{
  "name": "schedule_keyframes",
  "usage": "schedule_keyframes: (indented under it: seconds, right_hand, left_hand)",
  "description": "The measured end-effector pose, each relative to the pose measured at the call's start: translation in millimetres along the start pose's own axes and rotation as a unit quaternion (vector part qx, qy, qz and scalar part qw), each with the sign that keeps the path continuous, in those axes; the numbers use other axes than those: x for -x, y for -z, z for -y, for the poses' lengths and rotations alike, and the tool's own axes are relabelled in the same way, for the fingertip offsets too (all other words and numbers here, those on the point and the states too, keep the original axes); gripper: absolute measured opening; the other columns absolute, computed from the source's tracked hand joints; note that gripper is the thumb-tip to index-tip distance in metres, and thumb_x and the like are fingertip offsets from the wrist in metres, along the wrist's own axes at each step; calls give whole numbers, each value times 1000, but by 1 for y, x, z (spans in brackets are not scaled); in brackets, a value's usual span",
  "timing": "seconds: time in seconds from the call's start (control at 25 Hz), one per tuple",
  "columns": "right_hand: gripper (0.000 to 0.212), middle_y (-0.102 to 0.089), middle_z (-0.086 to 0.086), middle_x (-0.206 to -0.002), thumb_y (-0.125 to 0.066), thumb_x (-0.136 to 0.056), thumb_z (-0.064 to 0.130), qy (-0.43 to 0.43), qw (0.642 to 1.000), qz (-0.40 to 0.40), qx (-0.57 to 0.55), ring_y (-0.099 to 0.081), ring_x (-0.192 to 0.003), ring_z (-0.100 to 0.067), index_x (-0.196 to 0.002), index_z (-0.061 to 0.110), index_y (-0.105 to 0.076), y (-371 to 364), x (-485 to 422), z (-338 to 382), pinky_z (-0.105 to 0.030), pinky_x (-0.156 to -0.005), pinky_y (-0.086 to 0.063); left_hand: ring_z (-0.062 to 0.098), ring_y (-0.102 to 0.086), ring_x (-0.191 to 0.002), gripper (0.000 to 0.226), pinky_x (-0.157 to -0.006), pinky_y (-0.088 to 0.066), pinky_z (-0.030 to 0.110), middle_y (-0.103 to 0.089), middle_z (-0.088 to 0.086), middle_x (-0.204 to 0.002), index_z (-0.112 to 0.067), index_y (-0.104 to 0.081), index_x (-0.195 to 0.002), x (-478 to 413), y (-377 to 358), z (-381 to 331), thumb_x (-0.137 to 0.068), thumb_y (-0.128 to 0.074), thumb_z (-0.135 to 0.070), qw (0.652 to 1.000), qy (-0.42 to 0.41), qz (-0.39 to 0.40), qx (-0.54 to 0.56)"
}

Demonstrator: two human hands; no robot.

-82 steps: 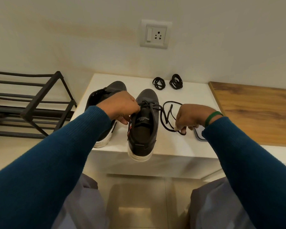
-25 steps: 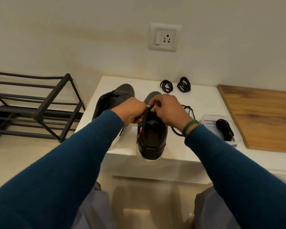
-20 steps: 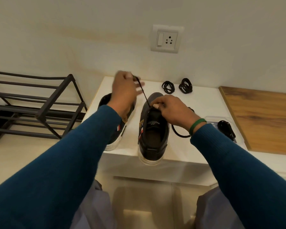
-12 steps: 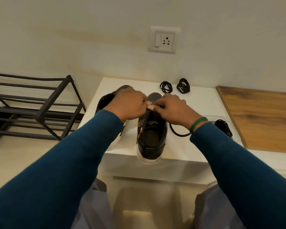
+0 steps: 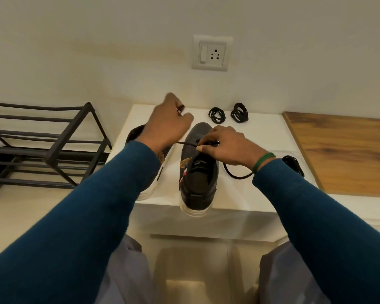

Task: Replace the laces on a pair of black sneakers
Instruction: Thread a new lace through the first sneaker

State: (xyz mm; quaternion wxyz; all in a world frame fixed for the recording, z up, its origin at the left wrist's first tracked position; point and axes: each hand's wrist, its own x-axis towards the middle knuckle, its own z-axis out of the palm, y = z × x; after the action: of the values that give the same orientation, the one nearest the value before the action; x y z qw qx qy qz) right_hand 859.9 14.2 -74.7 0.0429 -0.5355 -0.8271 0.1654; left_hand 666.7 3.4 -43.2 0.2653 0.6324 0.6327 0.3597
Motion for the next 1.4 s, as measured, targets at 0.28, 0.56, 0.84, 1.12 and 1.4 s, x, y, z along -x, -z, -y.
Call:
schedule_keyframes:
  seconds: [0.28, 0.56, 0.84, 1.12, 1.4]
  right_hand:
    - [34, -50, 6, -117, -62, -85, 51, -8, 1000, 4, -18, -44, -115, -22, -119, 47, -61, -1, 1, -3, -46, -97, -37]
    - [36, -52, 4, -126, -66, -85, 45, -3, 999, 13, -36, -48, -117, -22, -121, 47, -60, 5, 1, 1, -47, -103, -38]
    - [34, -51, 3, -124, -66, -87, 37, -11, 999, 14, -33, -50, -116, -23, -120, 41, -63, 1, -1, 11, -47, -100, -44]
    - [27, -64, 2, -101, -68, -88, 43, -62, 994, -76, -40, -59, -87, -13, -105, 23, -71, 6, 6, 3, -26, -70, -44]
    - [21, -72, -2, -88, -63, -90, 28, -79, 985, -39, -147, -66, -83, -16, -101, 19, -78, 5, 24, -1, -32, -72, -56]
  left_hand:
    - [-5, -59, -65, 22, -60, -42, 9, -60, -16, -71, -25, -60, -74, -3, 19, -16, -91, -64, -40, 982, -89, -162, 36]
    - [-1, -38, -52, 28, -56, -30, 12, -38, -19, -63, -33, -41, -80, 10, 57, -21, -98, -56, -17, 836, -319, -427, 128]
    - [21, -62, -72, 52, -65, -47, 35, -65, 4, -75, -7, -64, -79, 6, 34, -2, -102, -30, -37, 989, 1, -87, -116]
    - [22, -56, -100, 39, -81, -49, 32, -61, 11, -119, -11, -51, -128, -1, 17, 4, -92, -46, 3, 976, -20, 89, -200]
    - [5, -65, -96, 39, -80, -48, 8, -66, -2, -120, -30, -71, -117, -2, 13, 4, -95, -60, 0, 998, -37, -32, -44]
